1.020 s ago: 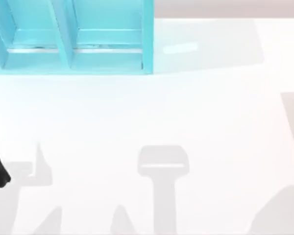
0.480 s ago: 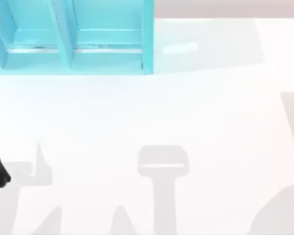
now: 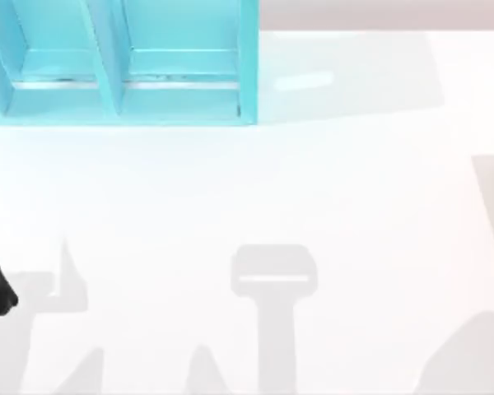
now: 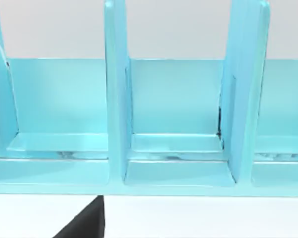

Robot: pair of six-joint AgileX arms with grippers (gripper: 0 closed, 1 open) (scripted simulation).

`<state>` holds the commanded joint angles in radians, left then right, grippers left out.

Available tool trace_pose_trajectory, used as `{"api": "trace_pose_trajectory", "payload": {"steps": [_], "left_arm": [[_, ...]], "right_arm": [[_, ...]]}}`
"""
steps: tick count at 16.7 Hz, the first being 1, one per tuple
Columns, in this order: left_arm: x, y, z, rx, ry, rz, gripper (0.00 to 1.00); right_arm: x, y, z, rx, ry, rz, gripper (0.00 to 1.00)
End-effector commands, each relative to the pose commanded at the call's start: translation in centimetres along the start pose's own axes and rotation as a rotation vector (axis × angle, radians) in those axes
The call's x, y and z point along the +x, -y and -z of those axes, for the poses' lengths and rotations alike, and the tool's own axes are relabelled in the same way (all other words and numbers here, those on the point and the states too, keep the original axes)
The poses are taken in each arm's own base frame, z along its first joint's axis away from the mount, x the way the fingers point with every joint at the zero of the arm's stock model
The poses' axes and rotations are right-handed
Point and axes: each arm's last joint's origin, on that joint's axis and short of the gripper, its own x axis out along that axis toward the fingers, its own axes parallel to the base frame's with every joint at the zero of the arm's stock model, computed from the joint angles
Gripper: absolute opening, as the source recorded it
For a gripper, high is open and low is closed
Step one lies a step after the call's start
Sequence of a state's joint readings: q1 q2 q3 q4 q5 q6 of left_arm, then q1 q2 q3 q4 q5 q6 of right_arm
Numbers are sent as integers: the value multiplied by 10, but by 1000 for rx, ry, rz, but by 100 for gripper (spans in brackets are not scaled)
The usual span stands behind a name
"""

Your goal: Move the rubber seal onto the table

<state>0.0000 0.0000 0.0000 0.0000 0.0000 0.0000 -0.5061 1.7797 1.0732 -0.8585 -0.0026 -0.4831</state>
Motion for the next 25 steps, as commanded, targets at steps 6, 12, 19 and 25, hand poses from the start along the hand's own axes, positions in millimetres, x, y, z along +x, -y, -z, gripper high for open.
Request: {"api": "trace_pose_trajectory", "payload": {"steps": [6, 12, 19, 25], "left_arm": [[0, 0, 0, 0, 0, 0, 100], [0, 0, 0, 0, 0, 0, 100], [0, 0, 0, 0, 0, 0, 100], [0, 0, 0, 0, 0, 0, 100]], "right_arm": [[-59, -18, -35, 182, 97, -9, 0], [-128, -113, -25, 94, 48, -20, 0], [-148, -150, 2, -13, -3, 2, 0], [-138, -167, -20, -8, 14, -2, 0]]}}
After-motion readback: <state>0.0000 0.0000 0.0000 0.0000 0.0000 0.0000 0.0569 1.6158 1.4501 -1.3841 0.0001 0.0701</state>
